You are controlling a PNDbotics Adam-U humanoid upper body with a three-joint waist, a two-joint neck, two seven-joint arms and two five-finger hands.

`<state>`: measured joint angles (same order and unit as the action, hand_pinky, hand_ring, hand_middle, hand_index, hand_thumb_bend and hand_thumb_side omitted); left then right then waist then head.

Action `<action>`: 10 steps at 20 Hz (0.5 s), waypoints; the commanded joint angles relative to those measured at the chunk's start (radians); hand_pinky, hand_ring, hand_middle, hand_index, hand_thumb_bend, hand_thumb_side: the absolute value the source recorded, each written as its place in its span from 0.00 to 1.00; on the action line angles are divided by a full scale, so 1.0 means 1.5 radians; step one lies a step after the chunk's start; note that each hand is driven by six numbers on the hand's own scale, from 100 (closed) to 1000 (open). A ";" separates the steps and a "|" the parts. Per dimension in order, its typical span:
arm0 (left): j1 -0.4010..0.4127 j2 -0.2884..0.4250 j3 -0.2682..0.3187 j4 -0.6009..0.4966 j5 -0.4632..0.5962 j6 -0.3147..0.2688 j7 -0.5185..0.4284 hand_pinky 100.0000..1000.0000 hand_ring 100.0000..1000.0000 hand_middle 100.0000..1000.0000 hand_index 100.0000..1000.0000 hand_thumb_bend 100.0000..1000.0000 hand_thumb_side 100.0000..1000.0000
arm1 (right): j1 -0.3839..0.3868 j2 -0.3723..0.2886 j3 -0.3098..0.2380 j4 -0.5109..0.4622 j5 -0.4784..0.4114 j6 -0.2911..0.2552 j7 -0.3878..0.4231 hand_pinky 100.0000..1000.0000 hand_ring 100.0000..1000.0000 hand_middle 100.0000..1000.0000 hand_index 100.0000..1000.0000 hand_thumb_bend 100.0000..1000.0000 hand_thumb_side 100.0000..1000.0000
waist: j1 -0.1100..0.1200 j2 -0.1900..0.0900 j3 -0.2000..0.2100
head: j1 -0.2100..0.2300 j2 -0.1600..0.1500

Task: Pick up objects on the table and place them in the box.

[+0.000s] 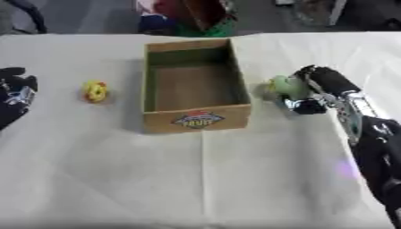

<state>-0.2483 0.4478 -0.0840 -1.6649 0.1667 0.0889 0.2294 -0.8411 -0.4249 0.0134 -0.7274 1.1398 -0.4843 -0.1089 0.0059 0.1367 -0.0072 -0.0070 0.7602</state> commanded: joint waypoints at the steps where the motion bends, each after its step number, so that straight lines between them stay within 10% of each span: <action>1: -0.007 0.010 0.003 -0.010 0.000 0.000 -0.001 0.65 0.58 0.48 0.70 0.17 0.12 | -0.029 -0.006 0.016 -0.065 -0.034 -0.031 -0.035 0.34 0.39 0.42 0.55 0.00 0.25 | 0.001 -0.011 0.000 | 0.000 -0.003; 10: -0.011 0.011 -0.001 -0.012 0.000 0.001 -0.006 0.65 0.58 0.48 0.70 0.17 0.12 | -0.067 0.013 0.082 -0.153 -0.136 -0.100 0.016 0.36 0.41 0.43 0.57 0.00 0.28 | 0.002 -0.013 0.016 | -0.009 -0.006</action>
<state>-0.2503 0.4478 -0.0899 -1.6652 0.1667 0.0923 0.2241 -0.9141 -0.3966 0.1294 -0.9305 0.9638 -0.6262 -0.1032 0.0078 0.1336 0.0182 -0.0157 0.7587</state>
